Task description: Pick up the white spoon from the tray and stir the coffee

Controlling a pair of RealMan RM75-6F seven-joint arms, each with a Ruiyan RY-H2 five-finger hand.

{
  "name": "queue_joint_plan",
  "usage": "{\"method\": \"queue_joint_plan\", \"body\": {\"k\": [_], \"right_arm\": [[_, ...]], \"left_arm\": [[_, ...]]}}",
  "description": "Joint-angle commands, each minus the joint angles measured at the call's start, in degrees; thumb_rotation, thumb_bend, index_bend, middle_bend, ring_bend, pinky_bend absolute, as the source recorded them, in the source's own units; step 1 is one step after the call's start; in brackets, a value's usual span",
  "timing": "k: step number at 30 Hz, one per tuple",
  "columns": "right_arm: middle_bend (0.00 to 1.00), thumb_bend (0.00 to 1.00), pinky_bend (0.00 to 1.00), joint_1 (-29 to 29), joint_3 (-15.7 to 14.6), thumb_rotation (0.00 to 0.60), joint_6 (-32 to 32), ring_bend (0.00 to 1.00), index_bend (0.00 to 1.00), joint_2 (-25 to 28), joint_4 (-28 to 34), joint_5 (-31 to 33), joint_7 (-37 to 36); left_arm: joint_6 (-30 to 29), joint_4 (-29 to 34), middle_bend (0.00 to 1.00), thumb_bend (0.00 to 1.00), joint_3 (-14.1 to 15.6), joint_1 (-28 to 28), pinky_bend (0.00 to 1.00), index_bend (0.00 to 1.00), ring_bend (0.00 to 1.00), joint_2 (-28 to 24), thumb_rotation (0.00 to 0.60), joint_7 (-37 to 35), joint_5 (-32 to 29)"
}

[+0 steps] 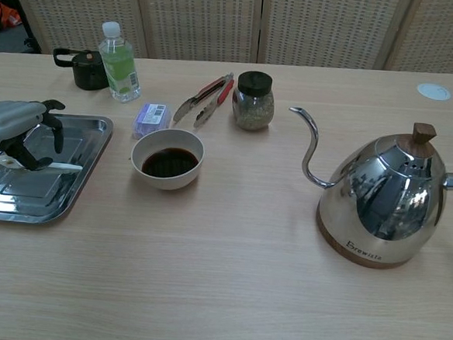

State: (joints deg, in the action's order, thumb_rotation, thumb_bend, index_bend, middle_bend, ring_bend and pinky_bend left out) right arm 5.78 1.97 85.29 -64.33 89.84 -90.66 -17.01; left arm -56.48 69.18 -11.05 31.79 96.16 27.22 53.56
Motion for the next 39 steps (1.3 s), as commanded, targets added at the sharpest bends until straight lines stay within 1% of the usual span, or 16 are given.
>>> {"method": "queue_joint_plan", "body": {"k": [1,18,29,39], "right_arm": [[0.00,0.00,0.00,0.02,0.06,0.600,-0.02,0.00,0.00,0.04,-0.04,0.09,-0.14],[0.00,0.00,0.00,0.14,0.15,0.600,-0.15,0.00,0.00,0.08,-0.12,0.23,-0.43],[0.00,0.00,0.00,0.32,0.38,0.600,-0.50,0.00,0.00,0.15,-0.31,0.73,-0.87],[0.00,0.00,0.00,0.38,0.46,0.600,-0.69,0.00,0.00,0.17,-0.42,0.96,-1.02]], "left_arm": [[0.07,-0.39,0.00,0.40,0.00,0.21,0.00,0.51,0.00,0.28,0.600,0.24,-0.35],[0.84,-4.00,0.00,0.40,0.52,1.79,0.00,0.51,0.00,3.50,0.600,2.02,-1.68],[0.40,-8.96,0.00,0.40,0.64,2.81,0.00,0.51,0.00,6.97,0.600,1.64,0.03],[1.05,-10.04,0.00,0.40,0.55,2.84,0.00,0.51,0.00,7.78,0.600,1.25,0.23]]}}
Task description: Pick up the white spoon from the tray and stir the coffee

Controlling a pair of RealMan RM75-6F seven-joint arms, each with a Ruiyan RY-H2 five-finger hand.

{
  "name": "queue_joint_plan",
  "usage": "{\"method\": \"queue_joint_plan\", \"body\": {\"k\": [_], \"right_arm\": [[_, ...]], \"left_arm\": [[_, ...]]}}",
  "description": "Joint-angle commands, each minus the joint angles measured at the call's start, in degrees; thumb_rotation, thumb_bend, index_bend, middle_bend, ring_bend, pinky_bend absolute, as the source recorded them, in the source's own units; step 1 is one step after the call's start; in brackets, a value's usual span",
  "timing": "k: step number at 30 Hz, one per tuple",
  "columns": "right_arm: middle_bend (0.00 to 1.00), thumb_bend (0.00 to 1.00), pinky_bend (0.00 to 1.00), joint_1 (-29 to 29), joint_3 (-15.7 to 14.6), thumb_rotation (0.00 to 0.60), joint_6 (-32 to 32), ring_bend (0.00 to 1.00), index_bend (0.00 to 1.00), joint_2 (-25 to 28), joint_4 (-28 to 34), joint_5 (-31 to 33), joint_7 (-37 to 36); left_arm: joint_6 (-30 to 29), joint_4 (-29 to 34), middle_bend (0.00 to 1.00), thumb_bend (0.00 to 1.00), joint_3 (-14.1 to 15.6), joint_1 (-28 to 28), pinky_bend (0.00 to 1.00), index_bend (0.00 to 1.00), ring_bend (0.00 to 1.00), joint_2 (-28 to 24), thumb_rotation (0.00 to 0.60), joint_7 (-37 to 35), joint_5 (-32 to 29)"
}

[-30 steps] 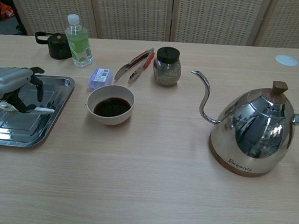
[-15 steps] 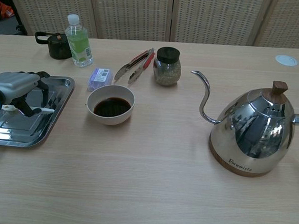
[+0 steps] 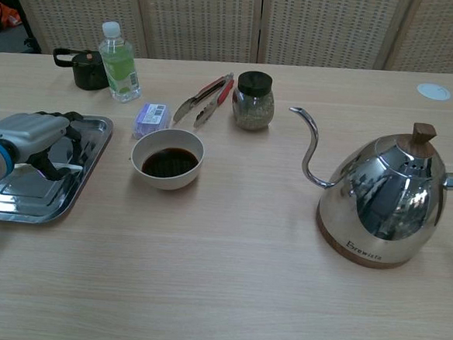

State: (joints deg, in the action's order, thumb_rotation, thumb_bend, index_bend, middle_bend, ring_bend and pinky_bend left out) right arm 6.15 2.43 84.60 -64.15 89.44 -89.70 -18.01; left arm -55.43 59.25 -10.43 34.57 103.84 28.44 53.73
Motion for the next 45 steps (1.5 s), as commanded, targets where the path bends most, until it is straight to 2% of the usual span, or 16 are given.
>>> {"method": "queue_joint_plan", "body": {"k": [1,16,29,45], "right_arm": [[0.00,0.00,0.00,0.01,0.01,0.600,0.00,0.00,0.00,-0.01,-0.02,-0.01,-0.04],[0.00,0.00,0.00,0.04,0.08,0.600,-0.02,0.00,0.00,0.09,-0.10,0.08,-0.40],[0.00,0.00,0.00,0.08,0.03,0.600,-0.10,0.00,0.00,0.12,-0.10,0.00,-0.56],[0.00,0.00,0.00,0.16,-0.21,0.600,-0.21,0.00,0.00,0.07,0.05,-0.36,-0.49]], "left_arm": [[-0.01,-0.18,0.00,0.40,-0.10,0.09,0.00,0.51,0.00,0.15,0.600,0.07,0.09],[-0.05,-1.24,0.00,0.40,-0.18,0.10,0.00,0.53,0.00,1.25,0.600,0.71,0.30],[-0.69,-2.66,0.00,0.40,-0.42,-0.28,0.00,0.64,0.00,1.92,0.600,-0.29,1.39],[-2.95,3.33,0.00,0.41,-1.11,-1.54,0.00,0.64,0.00,-2.06,0.600,-1.09,2.66]]}}
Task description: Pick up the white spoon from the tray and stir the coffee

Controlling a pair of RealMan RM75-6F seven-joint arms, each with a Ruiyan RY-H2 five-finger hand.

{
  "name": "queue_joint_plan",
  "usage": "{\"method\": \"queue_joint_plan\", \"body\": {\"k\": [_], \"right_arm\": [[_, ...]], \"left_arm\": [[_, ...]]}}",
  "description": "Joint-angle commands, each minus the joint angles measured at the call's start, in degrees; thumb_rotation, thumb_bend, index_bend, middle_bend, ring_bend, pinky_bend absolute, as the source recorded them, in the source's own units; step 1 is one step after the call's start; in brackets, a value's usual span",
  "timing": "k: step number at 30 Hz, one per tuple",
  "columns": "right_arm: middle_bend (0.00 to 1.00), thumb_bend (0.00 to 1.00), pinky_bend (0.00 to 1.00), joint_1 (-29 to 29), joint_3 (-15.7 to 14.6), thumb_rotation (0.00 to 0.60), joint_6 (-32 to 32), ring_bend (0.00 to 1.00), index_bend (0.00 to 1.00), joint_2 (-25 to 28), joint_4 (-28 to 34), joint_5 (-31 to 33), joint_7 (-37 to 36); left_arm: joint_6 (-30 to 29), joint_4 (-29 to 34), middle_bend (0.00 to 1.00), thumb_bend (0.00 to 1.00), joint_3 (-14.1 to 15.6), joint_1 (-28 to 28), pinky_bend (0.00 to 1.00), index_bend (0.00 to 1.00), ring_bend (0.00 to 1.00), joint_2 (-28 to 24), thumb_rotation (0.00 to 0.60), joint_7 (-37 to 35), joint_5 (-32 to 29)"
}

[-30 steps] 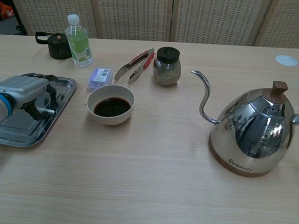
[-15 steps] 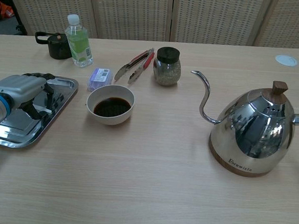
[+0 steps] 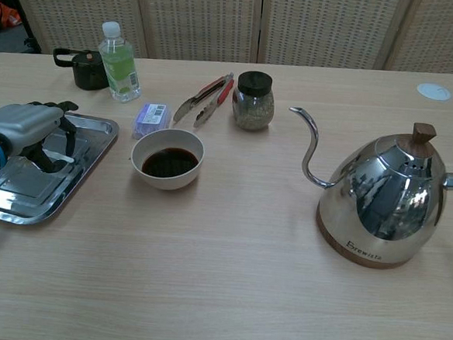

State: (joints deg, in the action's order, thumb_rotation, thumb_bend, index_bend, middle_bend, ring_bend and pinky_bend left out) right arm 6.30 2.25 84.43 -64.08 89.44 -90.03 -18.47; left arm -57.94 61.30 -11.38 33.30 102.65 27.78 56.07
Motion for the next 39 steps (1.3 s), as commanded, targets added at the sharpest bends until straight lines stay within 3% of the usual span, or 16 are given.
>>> {"method": "queue_joint_plan", "body": {"k": [1,5,13,23,29,39], "right_arm": [[0.00,0.00,0.00,0.03,-0.04,0.600,-0.08,0.00,0.00,0.01,0.07,-0.03,-0.05],[0.00,0.00,0.00,0.13,-0.07,0.600,-0.32,0.00,0.00,-0.06,0.00,0.05,-0.03],[0.00,0.00,0.00,0.26,-0.26,0.600,-0.73,0.00,0.00,-0.23,0.18,0.02,0.38],[0.00,0.00,0.00,0.45,-0.95,0.600,-1.34,0.00,0.00,-0.46,0.85,-0.67,1.02],[0.00,0.00,0.00,0.47,-0.98,0.600,-1.37,0.00,0.00,-0.56,0.95,-0.61,1.28],[0.00,0.00,0.00,0.53,-0.88,0.600,-1.44,0.00,0.00,-0.56,0.69,-0.35,1.00]], "left_arm": [[-0.63,2.12,0.00,0.41,-0.21,-0.40,0.00,0.64,0.00,-1.38,0.600,-0.83,0.58],[-1.39,7.03,0.00,0.40,-0.63,-1.27,0.00,0.64,0.00,-4.68,0.600,-4.83,2.53],[-3.62,13.65,0.00,0.40,-1.17,-3.61,0.00,0.64,0.00,-11.88,0.600,-21.33,11.32],[-6.57,13.07,0.00,0.41,1.90,-4.90,0.00,0.66,0.00,-16.58,0.600,-56.25,27.05],[-5.15,12.68,0.00,0.41,3.93,-3.52,0.00,0.66,0.00,-16.85,0.600,-69.09,30.28],[-4.55,13.95,0.00,0.41,5.26,-0.42,0.00,0.66,0.00,-14.53,0.600,-76.88,33.75]]}}
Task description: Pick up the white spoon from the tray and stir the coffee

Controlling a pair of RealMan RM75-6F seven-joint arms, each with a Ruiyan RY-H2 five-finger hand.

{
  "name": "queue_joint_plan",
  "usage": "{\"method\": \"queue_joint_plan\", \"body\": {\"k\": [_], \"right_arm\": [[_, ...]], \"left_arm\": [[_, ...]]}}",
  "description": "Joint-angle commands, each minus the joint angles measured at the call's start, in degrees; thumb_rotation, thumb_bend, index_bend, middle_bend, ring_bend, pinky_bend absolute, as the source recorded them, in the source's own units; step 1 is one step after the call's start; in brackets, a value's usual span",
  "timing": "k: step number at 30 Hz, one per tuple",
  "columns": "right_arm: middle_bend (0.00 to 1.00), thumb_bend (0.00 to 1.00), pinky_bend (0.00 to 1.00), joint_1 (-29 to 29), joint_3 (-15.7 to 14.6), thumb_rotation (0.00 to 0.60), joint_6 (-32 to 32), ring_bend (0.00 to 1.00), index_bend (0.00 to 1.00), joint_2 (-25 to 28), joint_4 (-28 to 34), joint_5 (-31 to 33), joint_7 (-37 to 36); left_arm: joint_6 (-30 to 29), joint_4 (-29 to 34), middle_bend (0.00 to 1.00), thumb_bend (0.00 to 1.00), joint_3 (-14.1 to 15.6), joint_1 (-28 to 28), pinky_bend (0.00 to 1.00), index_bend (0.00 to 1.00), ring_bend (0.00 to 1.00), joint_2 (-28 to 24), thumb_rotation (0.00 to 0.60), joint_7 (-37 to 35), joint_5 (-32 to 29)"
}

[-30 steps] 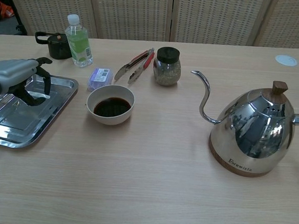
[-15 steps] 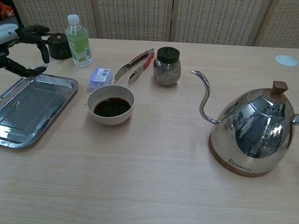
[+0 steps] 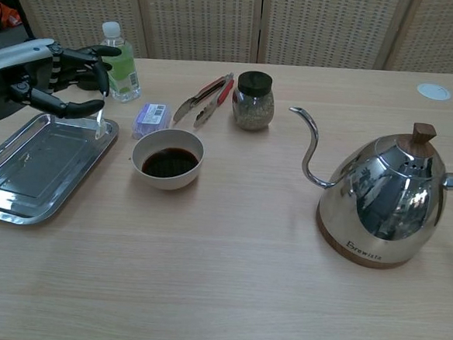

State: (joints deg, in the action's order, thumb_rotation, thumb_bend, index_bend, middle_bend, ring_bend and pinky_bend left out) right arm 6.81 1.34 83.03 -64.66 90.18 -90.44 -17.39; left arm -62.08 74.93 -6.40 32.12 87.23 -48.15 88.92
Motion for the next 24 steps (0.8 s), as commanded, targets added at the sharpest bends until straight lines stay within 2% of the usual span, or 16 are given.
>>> {"method": "queue_joint_plan", "body": {"k": [1,12,24], "right_arm": [[0.00,0.00,0.00,0.03,0.11,0.600,-0.03,0.00,0.00,0.04,-0.11,0.20,-0.18],[0.00,0.00,0.00,0.18,0.37,0.600,-0.41,0.00,0.00,0.13,-0.56,0.83,-0.89],[0.00,0.00,0.00,0.61,0.71,0.600,-1.70,0.00,0.00,-0.05,-1.37,2.06,-1.57]], "left_arm": [[-0.66,0.73,0.00,0.41,0.33,1.51,0.00,0.66,0.00,1.76,0.600,-1.57,1.93],[2.25,-3.85,0.00,0.41,-0.40,6.64,0.00,0.66,0.00,8.76,0.600,-5.82,1.60],[1.81,-12.79,0.00,0.41,-0.97,7.90,0.00,0.67,0.00,16.50,0.600,-9.70,-0.78]]}}
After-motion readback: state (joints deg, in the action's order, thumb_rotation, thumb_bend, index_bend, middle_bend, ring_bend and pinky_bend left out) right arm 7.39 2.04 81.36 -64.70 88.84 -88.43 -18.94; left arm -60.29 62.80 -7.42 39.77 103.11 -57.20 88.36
